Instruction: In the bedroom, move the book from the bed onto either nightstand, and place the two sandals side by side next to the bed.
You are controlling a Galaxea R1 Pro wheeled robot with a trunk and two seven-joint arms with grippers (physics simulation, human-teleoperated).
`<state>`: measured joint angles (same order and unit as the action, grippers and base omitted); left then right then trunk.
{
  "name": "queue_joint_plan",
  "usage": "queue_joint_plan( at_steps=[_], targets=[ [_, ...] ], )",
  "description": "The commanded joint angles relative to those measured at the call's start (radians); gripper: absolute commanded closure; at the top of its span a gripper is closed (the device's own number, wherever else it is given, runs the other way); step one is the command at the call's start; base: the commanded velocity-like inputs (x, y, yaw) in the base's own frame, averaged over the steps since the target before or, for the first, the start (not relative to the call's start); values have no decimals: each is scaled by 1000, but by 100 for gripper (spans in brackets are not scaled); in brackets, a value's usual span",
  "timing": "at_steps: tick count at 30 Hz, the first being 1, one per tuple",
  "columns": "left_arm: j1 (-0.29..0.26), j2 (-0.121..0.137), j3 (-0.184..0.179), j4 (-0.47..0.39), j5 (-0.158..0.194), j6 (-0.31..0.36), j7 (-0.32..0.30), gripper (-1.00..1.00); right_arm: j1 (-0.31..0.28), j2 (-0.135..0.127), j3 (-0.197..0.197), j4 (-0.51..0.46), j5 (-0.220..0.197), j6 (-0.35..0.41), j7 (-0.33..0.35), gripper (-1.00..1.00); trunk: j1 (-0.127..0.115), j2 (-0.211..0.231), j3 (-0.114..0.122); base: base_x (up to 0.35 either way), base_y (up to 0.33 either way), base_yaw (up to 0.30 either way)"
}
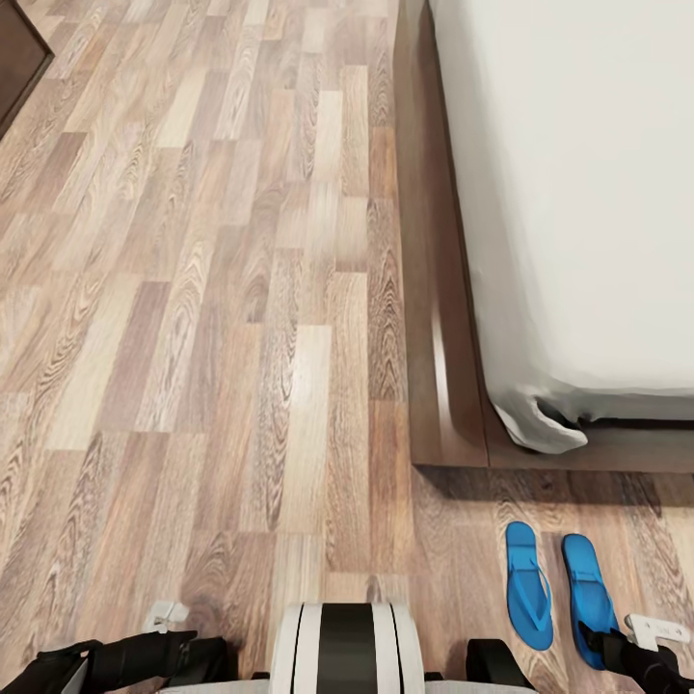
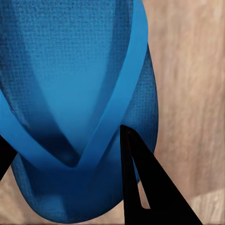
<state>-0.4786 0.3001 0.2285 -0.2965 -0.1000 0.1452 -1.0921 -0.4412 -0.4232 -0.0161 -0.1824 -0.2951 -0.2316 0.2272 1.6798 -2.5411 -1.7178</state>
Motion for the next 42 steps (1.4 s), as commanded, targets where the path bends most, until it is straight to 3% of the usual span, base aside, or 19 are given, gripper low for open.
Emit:
queue_joint_plan(
  at_steps=[1,42],
  targets=[
    [0,-1,6,-1,-12,8,-6,-100,-1,0,-2,1,-10,-2,9,100,0,0,-4,0,0,0],
    [0,0,6,-1,-12,8,-8,-100,-1,0,-2,1,-10,-2,9,100,1,-1,-8,25,14,0]
  ],
)
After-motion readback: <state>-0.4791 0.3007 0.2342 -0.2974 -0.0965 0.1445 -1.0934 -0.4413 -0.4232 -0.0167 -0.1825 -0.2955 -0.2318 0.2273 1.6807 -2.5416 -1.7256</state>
